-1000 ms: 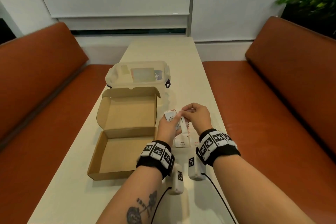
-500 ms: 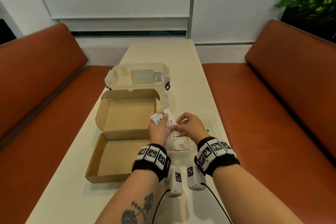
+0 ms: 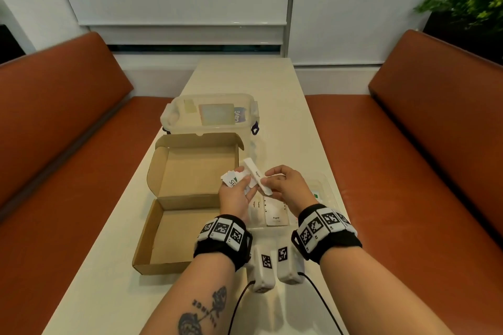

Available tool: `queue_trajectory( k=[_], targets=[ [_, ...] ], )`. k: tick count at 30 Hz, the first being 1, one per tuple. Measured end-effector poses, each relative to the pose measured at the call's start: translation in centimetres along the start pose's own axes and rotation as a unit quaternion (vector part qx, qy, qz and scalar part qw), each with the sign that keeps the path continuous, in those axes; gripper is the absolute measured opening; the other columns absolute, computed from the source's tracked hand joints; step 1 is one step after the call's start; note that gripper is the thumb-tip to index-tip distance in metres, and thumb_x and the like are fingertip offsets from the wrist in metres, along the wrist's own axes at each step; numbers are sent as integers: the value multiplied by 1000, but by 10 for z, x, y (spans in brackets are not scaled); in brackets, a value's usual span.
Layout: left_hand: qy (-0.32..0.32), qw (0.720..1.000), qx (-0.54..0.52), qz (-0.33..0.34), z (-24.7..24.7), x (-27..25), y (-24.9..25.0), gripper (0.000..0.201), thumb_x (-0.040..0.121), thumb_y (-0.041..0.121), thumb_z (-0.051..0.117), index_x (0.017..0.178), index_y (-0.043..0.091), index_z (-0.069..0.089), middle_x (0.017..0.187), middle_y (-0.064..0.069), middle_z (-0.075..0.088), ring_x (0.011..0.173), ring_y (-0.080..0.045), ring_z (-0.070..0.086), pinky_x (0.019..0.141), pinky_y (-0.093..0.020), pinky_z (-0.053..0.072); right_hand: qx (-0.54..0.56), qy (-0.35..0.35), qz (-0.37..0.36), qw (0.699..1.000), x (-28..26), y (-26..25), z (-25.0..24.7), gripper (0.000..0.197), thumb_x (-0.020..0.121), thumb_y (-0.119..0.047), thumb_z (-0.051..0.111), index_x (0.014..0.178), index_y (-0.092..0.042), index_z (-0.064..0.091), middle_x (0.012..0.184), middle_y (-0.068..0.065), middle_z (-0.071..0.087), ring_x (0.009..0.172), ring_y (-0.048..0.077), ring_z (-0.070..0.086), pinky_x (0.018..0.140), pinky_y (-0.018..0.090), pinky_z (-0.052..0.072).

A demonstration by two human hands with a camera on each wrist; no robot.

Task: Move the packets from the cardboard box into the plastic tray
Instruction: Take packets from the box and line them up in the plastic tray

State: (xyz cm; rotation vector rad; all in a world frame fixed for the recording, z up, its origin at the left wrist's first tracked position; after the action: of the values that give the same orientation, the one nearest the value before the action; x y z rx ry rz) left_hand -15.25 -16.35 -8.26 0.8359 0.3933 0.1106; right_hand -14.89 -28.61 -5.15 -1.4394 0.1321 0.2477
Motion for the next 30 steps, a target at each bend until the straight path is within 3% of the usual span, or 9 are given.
queue_trajectory(
  k=[3,5,9,14,17,24,27,30],
  targets=[
    [21,999,13,30,-4,4,3,18,90,-9,51,97,6,57,100,-13,63,92,-23,65,62,-25,58,-73,75,-22,994,6,0,-4,14,80,-2,69,78,-9,57,68,7,62,56,15,55,55,22,47],
    [31,998,36,50,-8,5,5,18,90,-8,52,96,8,57,99,-11,63,90,-21,65,61,-23,58,-118,89,-23,989,8,2,-7,17,77,-3,72,74,-9,57,65,7,60,54,16,53,55,23,46],
    [57,994,69,70,-16,9,11,21,90,-8,52,101,9,58,99,-9,63,93,-24,64,62,-23,59,-217,60,8,974,9,10,-3,18,75,2,72,75,-8,56,67,12,63,54,19,58,58,26,55],
    [65,990,97,79,-21,8,16,23,91,-6,52,102,13,59,108,-11,62,100,-25,63,69,-26,59,-277,38,38,959,11,27,7,21,75,7,70,73,-7,55,67,10,63,48,14,60,47,19,51],
    [64,989,100,84,-22,6,19,24,91,-5,52,98,17,60,110,-13,61,100,-25,63,62,-22,58,-309,31,49,949,12,35,13,21,75,7,69,71,-8,55,61,7,61,39,8,57,42,15,48],
    [62,986,123,89,-24,1,21,29,90,-4,54,90,24,61,111,-14,61,100,-26,63,60,-21,56,-348,27,47,936,15,39,18,18,75,10,66,81,-5,57,64,10,60,46,16,59,48,22,54],
    [59,986,126,88,-25,1,21,28,90,-4,53,92,23,62,111,-12,61,99,-24,63,60,-21,56,-352,11,53,934,12,38,16,23,74,9,68,89,-7,61,71,12,62,47,15,60,45,19,53],
    [57,986,129,91,-25,1,20,27,90,-6,53,97,19,63,109,-12,61,94,-20,64,60,-20,56,-340,-11,66,938,10,39,17,27,73,9,70,91,-9,62,81,16,64,53,17,63,52,23,57]
  ],
)
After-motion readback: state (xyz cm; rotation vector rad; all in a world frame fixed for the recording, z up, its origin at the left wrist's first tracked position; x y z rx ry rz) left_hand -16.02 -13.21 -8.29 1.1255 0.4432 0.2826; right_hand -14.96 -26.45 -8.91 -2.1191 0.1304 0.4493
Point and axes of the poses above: each hand's wrist, its own x-axis towards the middle knuckle, its own z-axis out of the palm, y = z × x, the point moved 1 cm from there along x, towards the middle knuckle
